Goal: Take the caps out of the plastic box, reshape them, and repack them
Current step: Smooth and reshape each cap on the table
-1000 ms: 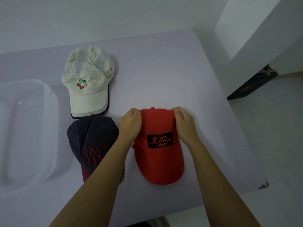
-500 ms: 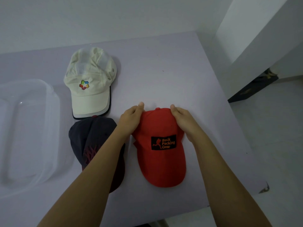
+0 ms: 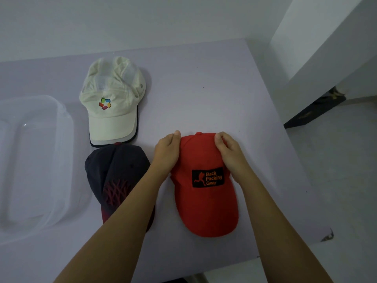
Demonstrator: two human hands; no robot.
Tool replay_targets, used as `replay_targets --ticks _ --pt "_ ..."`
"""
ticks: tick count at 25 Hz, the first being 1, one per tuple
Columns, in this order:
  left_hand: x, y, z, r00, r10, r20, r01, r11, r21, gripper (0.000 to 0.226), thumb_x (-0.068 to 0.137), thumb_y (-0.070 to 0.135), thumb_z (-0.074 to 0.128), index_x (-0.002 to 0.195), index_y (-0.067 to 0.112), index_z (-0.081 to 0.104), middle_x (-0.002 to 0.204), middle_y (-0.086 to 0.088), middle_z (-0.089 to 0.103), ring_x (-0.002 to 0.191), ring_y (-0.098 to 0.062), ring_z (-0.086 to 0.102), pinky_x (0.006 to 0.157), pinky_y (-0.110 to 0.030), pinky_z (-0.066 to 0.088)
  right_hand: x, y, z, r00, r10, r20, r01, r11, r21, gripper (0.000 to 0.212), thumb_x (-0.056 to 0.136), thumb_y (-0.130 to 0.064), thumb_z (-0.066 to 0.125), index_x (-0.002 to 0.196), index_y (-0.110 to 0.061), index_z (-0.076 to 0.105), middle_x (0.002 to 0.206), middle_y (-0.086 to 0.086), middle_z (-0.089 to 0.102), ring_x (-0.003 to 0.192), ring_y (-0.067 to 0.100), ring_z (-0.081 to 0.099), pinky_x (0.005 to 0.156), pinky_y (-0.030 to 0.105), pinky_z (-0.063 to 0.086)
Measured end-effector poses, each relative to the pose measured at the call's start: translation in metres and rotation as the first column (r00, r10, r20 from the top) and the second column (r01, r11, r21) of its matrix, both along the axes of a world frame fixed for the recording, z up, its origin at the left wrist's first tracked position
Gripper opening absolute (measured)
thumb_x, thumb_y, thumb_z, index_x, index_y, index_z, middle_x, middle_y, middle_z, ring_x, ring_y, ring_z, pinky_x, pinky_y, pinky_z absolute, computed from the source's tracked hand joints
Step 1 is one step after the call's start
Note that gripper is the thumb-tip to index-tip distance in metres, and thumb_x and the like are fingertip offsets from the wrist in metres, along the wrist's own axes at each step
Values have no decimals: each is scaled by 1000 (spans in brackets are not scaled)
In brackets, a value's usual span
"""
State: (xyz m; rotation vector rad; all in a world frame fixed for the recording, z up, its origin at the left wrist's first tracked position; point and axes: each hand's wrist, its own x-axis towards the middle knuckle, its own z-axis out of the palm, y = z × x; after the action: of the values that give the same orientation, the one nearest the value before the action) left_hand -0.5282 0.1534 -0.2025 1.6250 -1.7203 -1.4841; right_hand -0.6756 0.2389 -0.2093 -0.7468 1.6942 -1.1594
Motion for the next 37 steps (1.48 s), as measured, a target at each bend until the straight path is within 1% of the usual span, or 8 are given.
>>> replay_targets --ticks 4,9,15,20,23,28,32,37 --pt "11 12 15 998 14 54 -8 995 -103 33 101 31 32 117 12 54 89 9 55 78 -4 52 68 -15 40 -6 4 -5 995 -21 93 21 1000 3 43 97 -39 42 97 2 52 94 5 53 89 15 49 82 35 43" --pt "19 58 14 996 85 -22 -86 995 -49 52 98 38 37 145 14 31 145 -1 41 130 -16 43 110 -34 35 -16 9 2 970 -66 234 75 997 -29 42 93 -42 45 106 -5 61 110 3 66 104 15 61 93 33 49" --pt "18 58 -18 944 165 -284 1 863 506 95 62 87 49 134 24 49 134 3 56 120 -14 55 105 -39 41 -31 8 18 974 -68 216 93 990 -107 70 83 -53 49 115 9 47 117 21 60 106 23 56 100 46 44" --pt "14 60 -24 873 266 -408 68 763 643 83 72 77 49 140 29 39 137 -1 53 123 -20 53 100 -41 45 -28 7 8 977 -67 202 89 991 -104 62 83 -55 49 105 2 53 105 6 64 102 20 58 95 42 47" --pt "18 67 -19 933 224 -282 -30 830 557 70 77 60 62 133 24 40 130 0 55 113 -16 56 98 -39 46 -26 9 -4 991 -58 119 67 995 -73 52 91 -48 46 97 2 53 95 6 58 89 15 54 85 39 47" --pt "14 80 -10 981 -15 193 32 996 -85 47 95 35 49 131 6 45 121 -9 47 106 -20 50 88 -25 35 -23 11 -9 1000 -29 5 29 997 -68 31 99 -33 42 70 -23 48 69 -12 46 62 -3 43 61 13 39" --pt "11 67 -7 990 143 8 -143 989 -40 41 99 24 35 139 13 42 126 3 46 119 -14 45 102 -28 36 -24 9 -8 999 -33 0 32 998 -58 35 99 -32 42 65 -29 49 63 -20 48 60 -5 45 59 9 40" --pt "5 55 -17 942 242 -231 -222 969 108 26 99 20 38 76 21 50 71 6 44 67 -9 41 63 -25 36 -23 9 -7 999 -42 13 43 997 -66 32 98 -34 42 69 -24 47 70 -10 45 65 0 43 62 15 39"
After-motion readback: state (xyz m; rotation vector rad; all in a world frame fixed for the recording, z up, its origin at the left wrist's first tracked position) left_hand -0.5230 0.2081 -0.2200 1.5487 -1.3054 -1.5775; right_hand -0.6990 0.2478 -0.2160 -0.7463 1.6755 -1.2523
